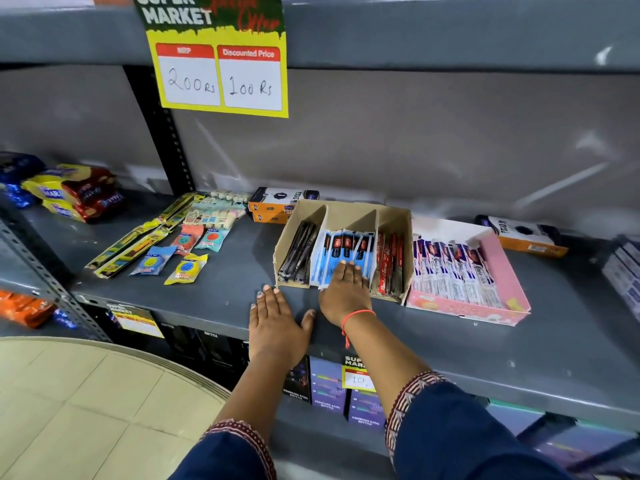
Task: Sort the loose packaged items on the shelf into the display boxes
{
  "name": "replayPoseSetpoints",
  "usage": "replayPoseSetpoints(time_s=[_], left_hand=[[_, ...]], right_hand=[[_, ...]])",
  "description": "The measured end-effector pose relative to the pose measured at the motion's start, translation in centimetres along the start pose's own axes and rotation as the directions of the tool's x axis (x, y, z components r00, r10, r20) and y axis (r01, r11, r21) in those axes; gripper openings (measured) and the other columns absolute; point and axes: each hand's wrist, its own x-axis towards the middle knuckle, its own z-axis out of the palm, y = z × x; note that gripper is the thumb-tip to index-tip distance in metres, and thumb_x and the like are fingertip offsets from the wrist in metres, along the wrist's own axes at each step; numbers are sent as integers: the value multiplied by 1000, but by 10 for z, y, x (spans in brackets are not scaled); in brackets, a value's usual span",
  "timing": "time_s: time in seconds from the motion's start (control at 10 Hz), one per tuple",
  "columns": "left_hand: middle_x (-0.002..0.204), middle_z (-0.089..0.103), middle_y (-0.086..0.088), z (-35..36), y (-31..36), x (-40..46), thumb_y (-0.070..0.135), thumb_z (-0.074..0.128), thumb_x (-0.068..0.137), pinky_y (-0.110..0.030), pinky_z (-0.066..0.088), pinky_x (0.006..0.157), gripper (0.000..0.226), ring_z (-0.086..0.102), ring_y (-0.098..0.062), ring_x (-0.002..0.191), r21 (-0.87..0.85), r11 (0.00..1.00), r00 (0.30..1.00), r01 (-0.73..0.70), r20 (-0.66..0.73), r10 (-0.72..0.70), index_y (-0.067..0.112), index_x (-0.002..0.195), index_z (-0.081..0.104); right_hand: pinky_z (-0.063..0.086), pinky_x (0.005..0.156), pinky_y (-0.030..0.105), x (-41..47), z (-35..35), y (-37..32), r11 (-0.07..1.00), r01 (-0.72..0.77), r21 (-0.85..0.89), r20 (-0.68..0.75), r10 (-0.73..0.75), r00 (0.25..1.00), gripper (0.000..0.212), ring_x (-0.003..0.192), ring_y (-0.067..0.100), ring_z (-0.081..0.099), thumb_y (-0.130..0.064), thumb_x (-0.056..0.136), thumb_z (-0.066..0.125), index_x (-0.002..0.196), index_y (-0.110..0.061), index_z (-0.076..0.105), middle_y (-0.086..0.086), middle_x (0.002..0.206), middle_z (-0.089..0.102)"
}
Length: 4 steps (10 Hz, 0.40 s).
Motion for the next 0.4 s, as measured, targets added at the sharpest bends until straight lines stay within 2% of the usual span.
replayPoseSetpoints(time_s=[0.2,0.3,0.4], left_hand=[[156,-8,-18,-2,2,-3,53,18,94,-38,-5,117,77,-7,-28,144,2,1000,1000,16,1,-16,1,144,-7],[155,-6,-19,-3,8,-20,47,20,95,-39,-4,117,71,-6,-29,144,-18,999,991,-32,-128,29,1,144,-6],[155,-2,-21,-13,22,-41,40,24,96,-39,-2,117,68,-3,-30,144,21,993,944,-117,-308,118,-1,144,-3]], right_hand=[[4,122,37,-33,4,13,977,212,-30,-169,-214,962,70,149,28,-1,-30,97,34,149,-2,-1,16,160,0],[5,121,35,-60,1,31,934,332,-130,-255,-355,899,67,149,26,2,-32,97,33,150,-4,3,14,161,3],[5,121,37,-86,-17,53,900,374,-224,-346,-432,833,66,149,26,4,-33,97,33,150,-6,6,12,161,6]])
